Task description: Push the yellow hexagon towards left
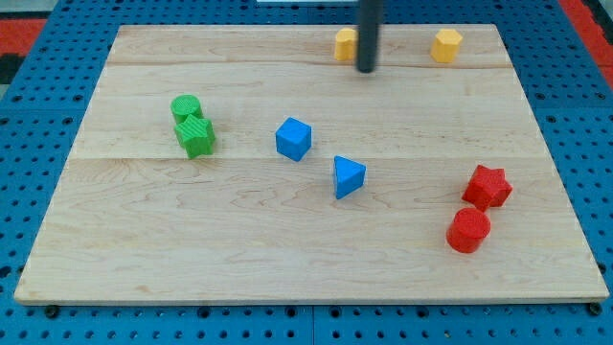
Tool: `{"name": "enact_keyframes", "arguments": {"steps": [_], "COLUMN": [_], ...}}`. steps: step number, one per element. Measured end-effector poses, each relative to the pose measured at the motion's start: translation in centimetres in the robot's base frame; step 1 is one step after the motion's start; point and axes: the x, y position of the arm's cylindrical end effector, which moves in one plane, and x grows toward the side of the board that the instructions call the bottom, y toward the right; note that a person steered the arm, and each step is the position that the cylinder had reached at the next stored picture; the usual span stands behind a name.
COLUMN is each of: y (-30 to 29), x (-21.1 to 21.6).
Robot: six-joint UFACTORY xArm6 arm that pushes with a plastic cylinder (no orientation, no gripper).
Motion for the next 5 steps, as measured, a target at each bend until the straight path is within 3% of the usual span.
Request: {"name": "enact_keyframes", "arguments": {"steps": [2,4,5], "y": [11.9,10.2,5.2], "x": [1.0,-4.0,-3.5]}}
